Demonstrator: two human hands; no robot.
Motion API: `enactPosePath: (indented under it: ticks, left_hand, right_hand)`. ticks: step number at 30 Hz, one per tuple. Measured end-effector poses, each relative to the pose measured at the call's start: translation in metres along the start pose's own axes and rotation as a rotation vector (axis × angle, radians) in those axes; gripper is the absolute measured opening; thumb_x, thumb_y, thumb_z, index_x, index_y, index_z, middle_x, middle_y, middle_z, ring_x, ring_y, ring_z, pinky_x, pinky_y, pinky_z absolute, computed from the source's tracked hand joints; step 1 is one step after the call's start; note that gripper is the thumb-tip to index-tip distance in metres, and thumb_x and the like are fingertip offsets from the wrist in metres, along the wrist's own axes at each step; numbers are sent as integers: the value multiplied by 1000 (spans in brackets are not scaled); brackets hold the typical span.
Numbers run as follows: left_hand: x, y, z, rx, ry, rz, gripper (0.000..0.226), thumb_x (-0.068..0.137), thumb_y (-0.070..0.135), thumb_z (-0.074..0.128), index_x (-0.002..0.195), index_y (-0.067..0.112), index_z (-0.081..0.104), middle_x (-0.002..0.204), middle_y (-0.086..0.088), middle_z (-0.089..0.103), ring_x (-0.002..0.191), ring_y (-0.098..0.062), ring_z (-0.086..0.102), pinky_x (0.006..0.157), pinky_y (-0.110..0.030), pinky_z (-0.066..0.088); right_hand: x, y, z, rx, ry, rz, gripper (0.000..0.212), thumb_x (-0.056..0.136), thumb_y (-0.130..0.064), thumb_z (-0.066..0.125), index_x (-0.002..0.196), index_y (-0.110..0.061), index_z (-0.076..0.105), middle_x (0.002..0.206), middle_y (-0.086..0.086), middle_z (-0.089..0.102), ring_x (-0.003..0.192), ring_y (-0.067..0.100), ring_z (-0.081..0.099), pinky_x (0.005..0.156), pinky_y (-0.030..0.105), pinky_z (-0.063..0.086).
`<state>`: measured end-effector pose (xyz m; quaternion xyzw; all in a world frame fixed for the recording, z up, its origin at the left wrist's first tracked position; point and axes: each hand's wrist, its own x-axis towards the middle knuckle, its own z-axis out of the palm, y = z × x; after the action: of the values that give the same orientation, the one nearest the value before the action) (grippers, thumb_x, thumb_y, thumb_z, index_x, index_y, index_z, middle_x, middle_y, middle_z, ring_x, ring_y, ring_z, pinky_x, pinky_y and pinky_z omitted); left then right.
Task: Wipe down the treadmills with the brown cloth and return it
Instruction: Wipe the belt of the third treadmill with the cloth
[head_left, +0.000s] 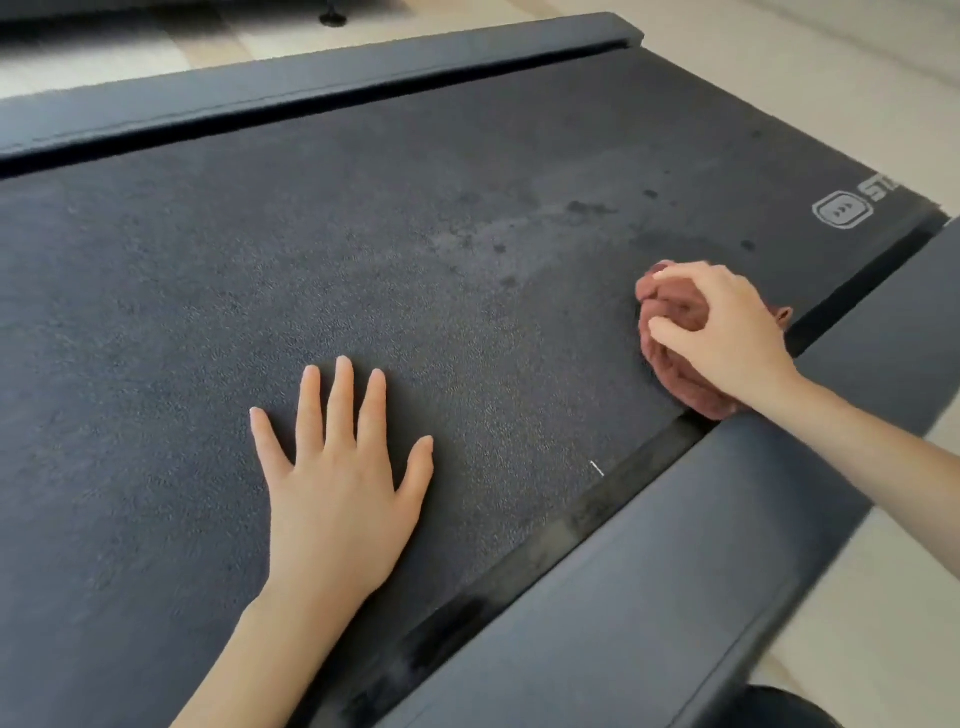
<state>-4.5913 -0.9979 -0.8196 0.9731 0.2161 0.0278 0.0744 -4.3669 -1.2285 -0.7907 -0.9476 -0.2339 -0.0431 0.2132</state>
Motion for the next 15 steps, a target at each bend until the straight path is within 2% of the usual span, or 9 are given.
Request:
enactPosePath:
  ticks: [3, 9, 13, 15]
  left_hand:
    - [0, 3, 1, 7, 7, -23, 76, 85, 56, 14, 144, 11, 33, 153, -12, 25, 144, -30, 13, 110, -63, 10]
    - [0, 2, 1, 10, 58, -25, 71, 85, 53, 26, 137, 10, 45, 148, -11, 36, 139, -32, 26, 108, -64, 19]
    - [9, 8, -4, -23, 49, -75, 70, 83, 54, 27, 137, 14, 46, 148, -6, 37, 140, -29, 25, 108, -63, 20]
    - [24, 16, -6, 9, 28, -103, 74, 83, 57, 20, 142, 17, 38, 152, -2, 29, 143, -26, 18, 110, -61, 14]
  right_hand:
    - [6, -10, 15, -21, 73, -1, 32, 76, -30, 63, 108, -25, 61, 118, 3, 59, 108, 28, 50, 90, 35, 36]
    - [18, -77, 52, 94, -34, -432, 37, 69, -35, 60, 103, -20, 64, 102, -4, 62, 99, 16, 50, 85, 20, 27]
    - [67, -108, 76, 138, -97, -552, 34, 73, -39, 58, 103, -24, 62, 101, -4, 62, 97, 18, 52, 82, 28, 38]
    - [102, -119, 88, 158, -108, -578, 31, 75, -39, 60, 103, -26, 61, 100, -5, 61, 97, 19, 52, 76, 29, 36]
